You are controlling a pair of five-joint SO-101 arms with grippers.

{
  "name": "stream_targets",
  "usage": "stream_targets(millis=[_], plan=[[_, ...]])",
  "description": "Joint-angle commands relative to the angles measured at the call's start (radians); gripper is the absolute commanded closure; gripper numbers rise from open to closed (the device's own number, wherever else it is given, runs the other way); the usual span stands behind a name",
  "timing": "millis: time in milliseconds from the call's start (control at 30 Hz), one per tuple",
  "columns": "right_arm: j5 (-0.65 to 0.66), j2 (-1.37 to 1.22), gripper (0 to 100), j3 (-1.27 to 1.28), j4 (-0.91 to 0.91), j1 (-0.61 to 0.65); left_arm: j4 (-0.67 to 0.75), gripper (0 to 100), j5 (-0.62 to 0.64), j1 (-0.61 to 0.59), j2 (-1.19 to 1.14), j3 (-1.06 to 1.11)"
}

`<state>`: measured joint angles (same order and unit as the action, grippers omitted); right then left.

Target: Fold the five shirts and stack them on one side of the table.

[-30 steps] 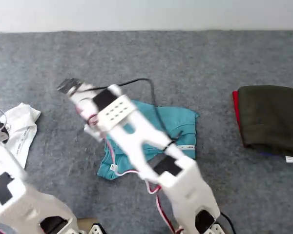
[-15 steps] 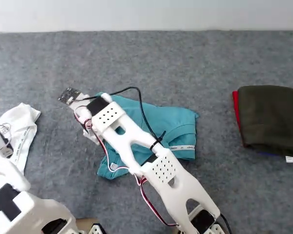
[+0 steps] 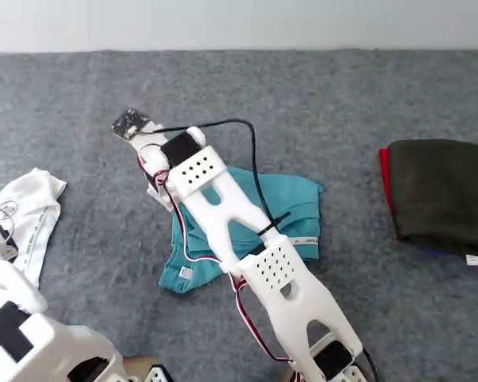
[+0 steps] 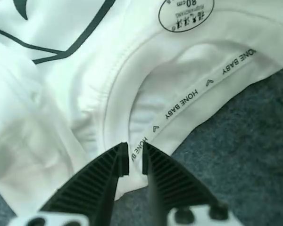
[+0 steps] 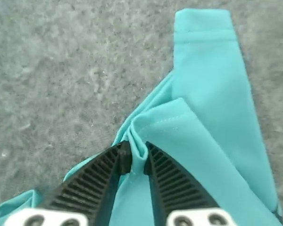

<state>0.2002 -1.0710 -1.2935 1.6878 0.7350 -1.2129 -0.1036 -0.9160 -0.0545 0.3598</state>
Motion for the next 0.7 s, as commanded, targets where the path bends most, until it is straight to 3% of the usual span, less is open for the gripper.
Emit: stream_targets(millis=[0,267,367,667], plan=[[0.006,0.019,92.7,-0.107,0.061,-0.016,-0.008,94,-0.012,-0.003,0.052,-0.007],[0.006,0.013,92.8,-0.137,0.081,-0.016,-0.008,94,-0.012,-0.008,0.052,-0.007],[0.006,0.015,99.3,-0.14,0.082,-0.016,-0.009,94,-0.041,-0.008,0.052,-0.004],[-0.032,0.105,99.1,-0.137,0.108,-0.038,-0.009,94,-0.052,-0.003,0.052,-0.007]])
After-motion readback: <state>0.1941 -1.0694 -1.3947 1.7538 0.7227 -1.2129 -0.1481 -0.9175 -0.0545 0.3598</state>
